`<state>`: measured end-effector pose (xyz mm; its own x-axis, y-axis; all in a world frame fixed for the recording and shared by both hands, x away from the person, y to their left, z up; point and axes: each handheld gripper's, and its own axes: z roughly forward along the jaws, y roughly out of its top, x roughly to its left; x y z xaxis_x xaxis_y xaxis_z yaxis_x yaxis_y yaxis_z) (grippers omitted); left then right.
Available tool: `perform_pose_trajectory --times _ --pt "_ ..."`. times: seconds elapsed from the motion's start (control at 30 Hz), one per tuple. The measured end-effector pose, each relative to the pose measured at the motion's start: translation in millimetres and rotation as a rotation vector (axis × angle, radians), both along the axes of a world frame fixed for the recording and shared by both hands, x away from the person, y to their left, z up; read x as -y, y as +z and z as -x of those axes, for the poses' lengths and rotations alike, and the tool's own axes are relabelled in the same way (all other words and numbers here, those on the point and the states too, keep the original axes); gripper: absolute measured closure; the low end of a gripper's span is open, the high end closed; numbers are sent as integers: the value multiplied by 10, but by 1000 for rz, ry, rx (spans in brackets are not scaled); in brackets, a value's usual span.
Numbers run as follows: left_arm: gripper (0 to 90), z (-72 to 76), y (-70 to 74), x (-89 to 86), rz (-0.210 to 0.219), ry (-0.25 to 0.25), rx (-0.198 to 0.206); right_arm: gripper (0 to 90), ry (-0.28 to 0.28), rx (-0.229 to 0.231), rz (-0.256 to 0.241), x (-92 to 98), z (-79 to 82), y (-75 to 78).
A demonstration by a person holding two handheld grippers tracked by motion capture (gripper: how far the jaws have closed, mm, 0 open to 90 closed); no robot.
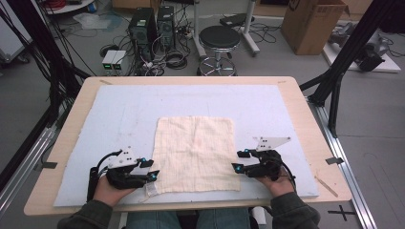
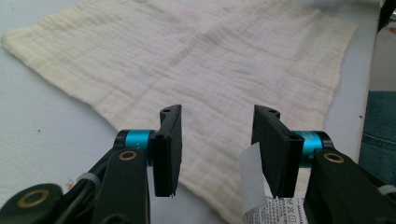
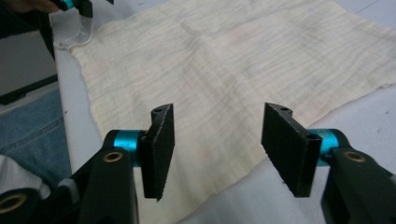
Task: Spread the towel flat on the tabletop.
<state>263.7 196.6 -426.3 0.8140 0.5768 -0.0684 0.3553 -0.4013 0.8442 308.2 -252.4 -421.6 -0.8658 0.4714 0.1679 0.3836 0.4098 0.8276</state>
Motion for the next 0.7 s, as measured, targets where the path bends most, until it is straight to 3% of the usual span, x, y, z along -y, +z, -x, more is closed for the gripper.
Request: perform_pose_trajectory --times 0.33,0.7 --pt "492 -3 17 -23 11 20 18 318 -58 33 -4 34 6 25" --pt "443 -14 21 -34 11 45 28 284 -65 52 9 16 16 35"
